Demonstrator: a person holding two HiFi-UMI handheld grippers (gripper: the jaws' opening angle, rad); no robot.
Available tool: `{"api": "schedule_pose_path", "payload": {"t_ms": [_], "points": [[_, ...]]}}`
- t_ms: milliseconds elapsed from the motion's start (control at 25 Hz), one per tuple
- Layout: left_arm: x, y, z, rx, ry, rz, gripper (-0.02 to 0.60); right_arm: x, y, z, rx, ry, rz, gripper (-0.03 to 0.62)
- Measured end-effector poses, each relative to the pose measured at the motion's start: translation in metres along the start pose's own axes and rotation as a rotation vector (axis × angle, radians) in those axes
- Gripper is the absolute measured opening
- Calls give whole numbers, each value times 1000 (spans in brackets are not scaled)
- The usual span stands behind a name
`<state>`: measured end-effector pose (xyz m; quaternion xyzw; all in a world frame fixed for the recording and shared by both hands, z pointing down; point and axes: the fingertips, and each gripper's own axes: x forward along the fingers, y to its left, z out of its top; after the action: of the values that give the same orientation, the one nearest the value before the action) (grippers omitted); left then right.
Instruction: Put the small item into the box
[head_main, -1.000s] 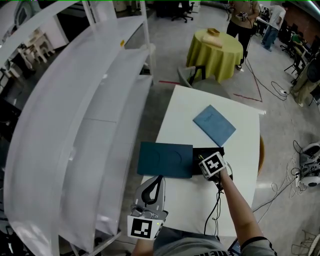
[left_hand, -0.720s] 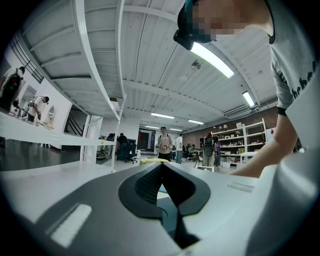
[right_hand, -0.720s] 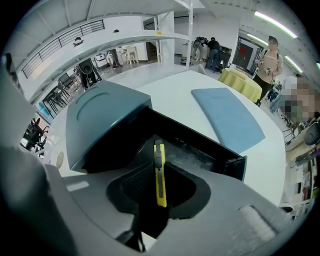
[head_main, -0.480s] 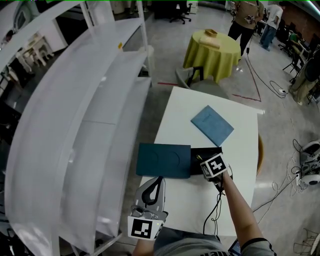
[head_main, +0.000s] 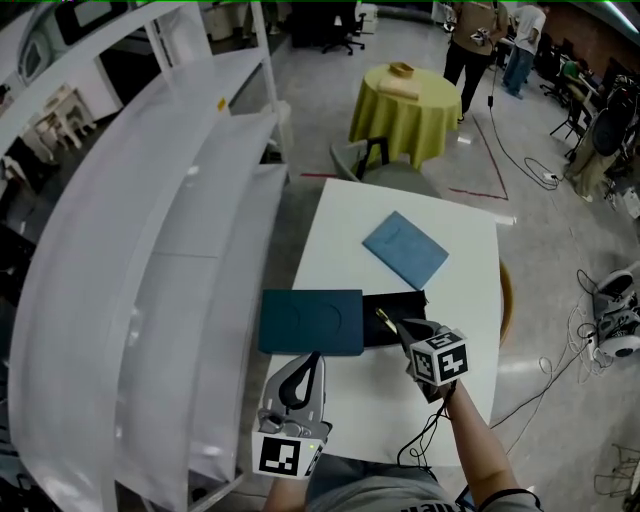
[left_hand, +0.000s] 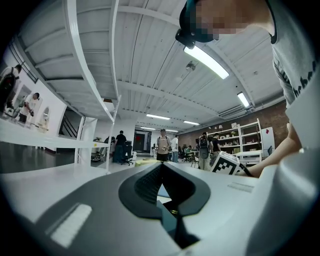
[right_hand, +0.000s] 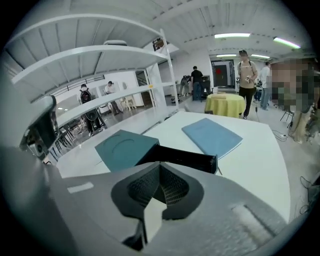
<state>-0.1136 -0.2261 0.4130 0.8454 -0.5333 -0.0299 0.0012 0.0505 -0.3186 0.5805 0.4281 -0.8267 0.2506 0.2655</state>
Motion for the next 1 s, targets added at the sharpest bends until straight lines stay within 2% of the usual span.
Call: {"api": "schedule_pose_path", "payload": {"t_ms": [240,600,1000], "points": [[1,-18,6,-2,-17,-28,16,-37,16,7,-39,-172,-8,2],[-5,-41,13,4,-25,-65,15,-85,35,5,-72,-289,-33,2],[-13,-60,19,16,-28,-95,15,-135,49,12,-163,-399,-111,2]]}}
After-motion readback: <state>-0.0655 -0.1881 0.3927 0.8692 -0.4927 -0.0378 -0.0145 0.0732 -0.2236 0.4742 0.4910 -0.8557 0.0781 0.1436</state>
